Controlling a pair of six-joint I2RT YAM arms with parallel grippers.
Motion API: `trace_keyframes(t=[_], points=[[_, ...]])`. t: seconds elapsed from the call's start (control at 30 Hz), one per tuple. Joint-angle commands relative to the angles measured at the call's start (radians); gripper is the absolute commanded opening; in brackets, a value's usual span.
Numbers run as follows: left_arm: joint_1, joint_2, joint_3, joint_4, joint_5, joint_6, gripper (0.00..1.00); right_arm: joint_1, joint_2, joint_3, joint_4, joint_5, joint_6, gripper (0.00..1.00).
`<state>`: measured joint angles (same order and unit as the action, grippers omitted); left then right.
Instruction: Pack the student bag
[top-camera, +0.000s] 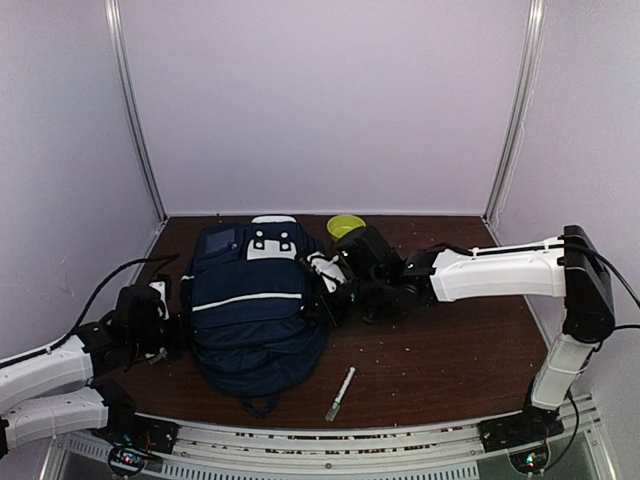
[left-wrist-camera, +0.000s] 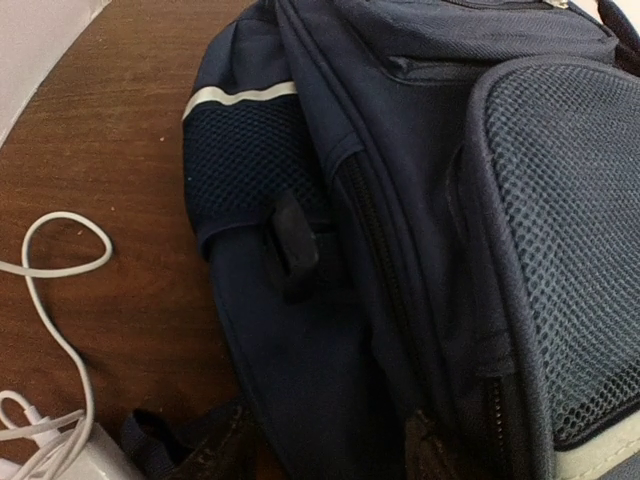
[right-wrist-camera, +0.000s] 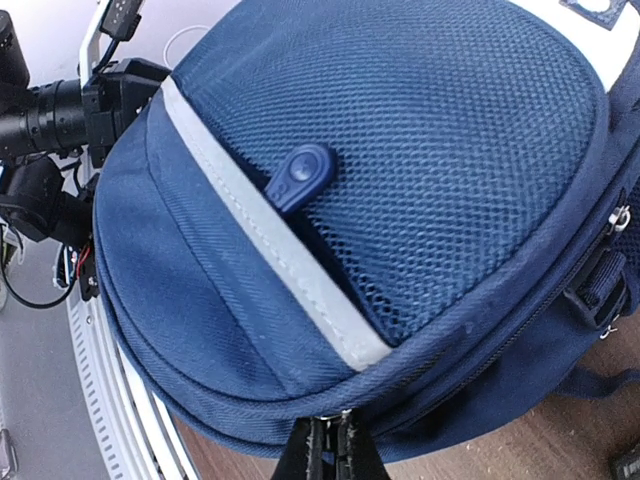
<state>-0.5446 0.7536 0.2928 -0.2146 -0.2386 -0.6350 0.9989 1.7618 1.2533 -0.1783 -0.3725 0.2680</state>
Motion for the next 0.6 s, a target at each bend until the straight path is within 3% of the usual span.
trace_keyframes(t=[0.0,0.23,0.4,0.57], points=[[-0.023,-0.02,-0.065,0.312,0.174,0.028,0.52,0.062,-0.038,-0.001,-0.063,0.01,-0.03,0.0],[-0.16,-0.02,-0.089,0.538,0.157,0.113,0.48,0.127,0.025,0.086,-0.048,-0.071,0.042,0.0],[-0.324,0.073,-0.052,0.635,0.086,0.195,0.48,0.138,0.065,0.175,0.003,-0.111,0.123,0.0],[-0.404,0.16,-0.024,0.747,0.097,0.224,0.46,0.131,0.059,0.247,-0.032,-0.102,0.138,0.0]])
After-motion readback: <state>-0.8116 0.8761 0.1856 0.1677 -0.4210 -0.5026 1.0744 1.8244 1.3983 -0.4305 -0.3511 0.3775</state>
